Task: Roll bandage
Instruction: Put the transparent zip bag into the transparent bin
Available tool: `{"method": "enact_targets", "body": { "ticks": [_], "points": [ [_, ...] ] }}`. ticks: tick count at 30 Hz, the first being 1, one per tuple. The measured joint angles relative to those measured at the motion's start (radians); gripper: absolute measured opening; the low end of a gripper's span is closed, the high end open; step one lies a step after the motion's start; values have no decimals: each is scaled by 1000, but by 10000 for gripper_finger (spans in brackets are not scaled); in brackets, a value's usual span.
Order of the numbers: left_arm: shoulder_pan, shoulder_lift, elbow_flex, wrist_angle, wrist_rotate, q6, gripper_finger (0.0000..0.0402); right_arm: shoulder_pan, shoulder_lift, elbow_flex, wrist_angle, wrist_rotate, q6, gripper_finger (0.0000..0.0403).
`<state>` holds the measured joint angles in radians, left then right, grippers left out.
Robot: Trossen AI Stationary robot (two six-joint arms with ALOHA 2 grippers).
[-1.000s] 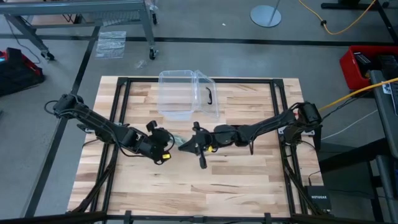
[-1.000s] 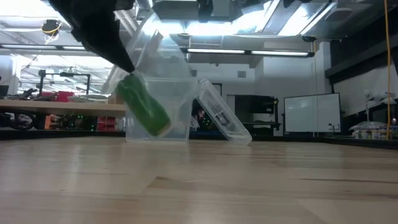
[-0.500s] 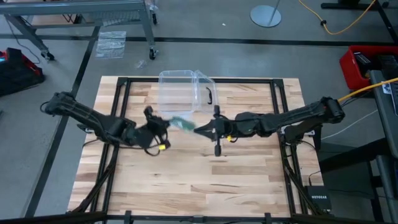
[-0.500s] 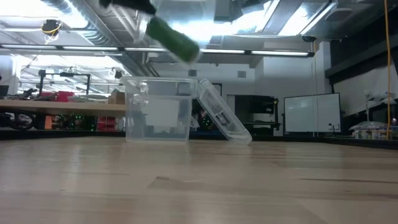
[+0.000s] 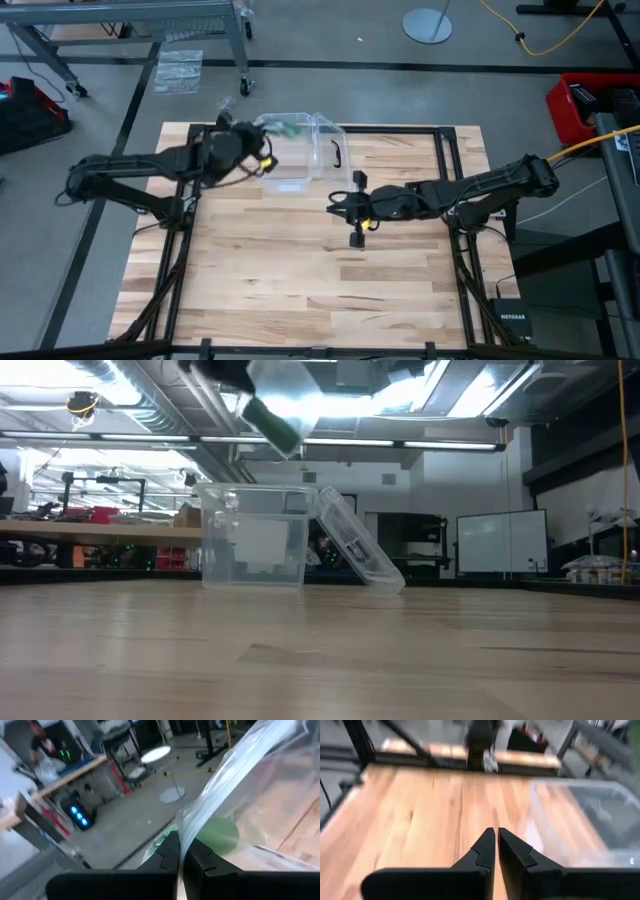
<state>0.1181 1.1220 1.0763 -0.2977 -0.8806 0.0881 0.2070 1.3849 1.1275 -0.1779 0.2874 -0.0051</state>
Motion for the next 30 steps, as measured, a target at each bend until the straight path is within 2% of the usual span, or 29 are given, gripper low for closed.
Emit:
{"method": "enact_targets", "body": {
  "ticks": [6,10,22,30],
  "points": [
    [200,56,0,-9,218,-133,0,0,0,0,-110,0,52,25],
    [280,135,0,-16,309,-179,0,0,0,0,-123,0,53,25],
    [337,384,-1,-124,321,-226,0,0,0,-1,-265,19,53,25],
    [336,447,-1,-206,321,-212,0,0,0,-45,-309,71,53,25]
  ]
}}
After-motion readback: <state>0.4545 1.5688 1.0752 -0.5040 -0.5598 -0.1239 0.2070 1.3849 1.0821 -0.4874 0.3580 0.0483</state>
